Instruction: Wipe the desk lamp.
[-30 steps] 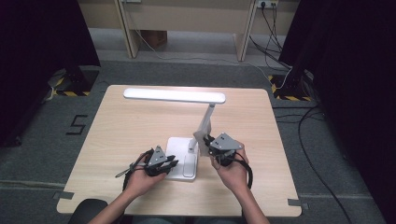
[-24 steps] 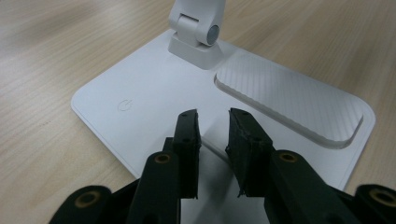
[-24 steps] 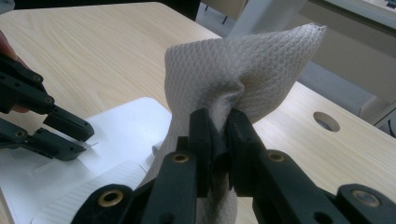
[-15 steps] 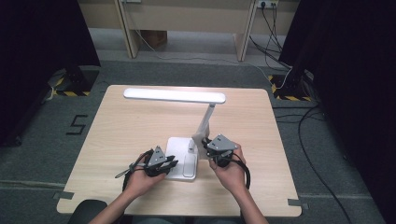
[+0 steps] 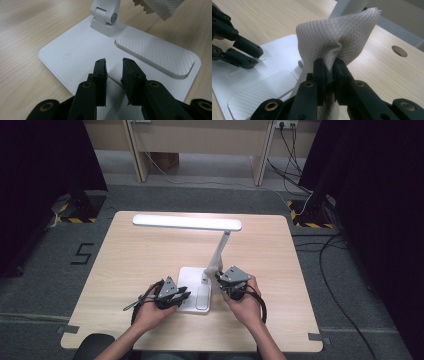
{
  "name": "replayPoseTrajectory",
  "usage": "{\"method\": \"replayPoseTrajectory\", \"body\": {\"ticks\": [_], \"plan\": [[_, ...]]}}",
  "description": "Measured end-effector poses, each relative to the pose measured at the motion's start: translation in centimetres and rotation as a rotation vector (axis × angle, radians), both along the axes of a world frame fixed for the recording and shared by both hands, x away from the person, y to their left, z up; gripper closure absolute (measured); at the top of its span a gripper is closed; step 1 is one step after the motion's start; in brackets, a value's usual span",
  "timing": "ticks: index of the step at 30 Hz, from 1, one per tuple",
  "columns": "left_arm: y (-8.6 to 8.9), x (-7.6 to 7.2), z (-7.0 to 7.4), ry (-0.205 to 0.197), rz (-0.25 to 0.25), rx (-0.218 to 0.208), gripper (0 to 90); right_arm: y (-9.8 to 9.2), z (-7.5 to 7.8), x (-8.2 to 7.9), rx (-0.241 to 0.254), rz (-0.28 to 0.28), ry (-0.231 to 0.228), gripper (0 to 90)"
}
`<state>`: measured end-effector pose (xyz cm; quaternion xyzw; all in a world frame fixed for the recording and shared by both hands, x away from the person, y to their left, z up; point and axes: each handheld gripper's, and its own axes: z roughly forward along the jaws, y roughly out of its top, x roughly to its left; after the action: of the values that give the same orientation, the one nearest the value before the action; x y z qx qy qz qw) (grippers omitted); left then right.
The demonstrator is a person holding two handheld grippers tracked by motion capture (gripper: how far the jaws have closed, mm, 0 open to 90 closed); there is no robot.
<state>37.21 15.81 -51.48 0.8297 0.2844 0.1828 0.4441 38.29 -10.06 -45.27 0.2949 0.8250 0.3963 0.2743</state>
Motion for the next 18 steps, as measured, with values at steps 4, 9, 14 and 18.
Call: {"method": "replayPoseTrajectory", "body": {"ticks": [4,9,14,18], "plan": [[0.01,0.01,0.00,0.001,0.001,-0.001,72.1,0.10,-0.29,0.07,-0.010,0.005,0.008,82.2],[0.01,0.01,0.00,0.001,0.001,-0.001,72.1,0.25,-0.71,0.13,-0.025,0.013,0.020,82.2],[0.01,0.00,0.00,0.001,0.001,0.000,72.1,0.40,-1.01,0.14,-0.038,0.018,0.031,82.2],[0.01,0.00,0.00,0.001,0.001,0.000,72.1,0.46,-1.07,0.15,-0.051,0.024,0.041,82.2]]}}
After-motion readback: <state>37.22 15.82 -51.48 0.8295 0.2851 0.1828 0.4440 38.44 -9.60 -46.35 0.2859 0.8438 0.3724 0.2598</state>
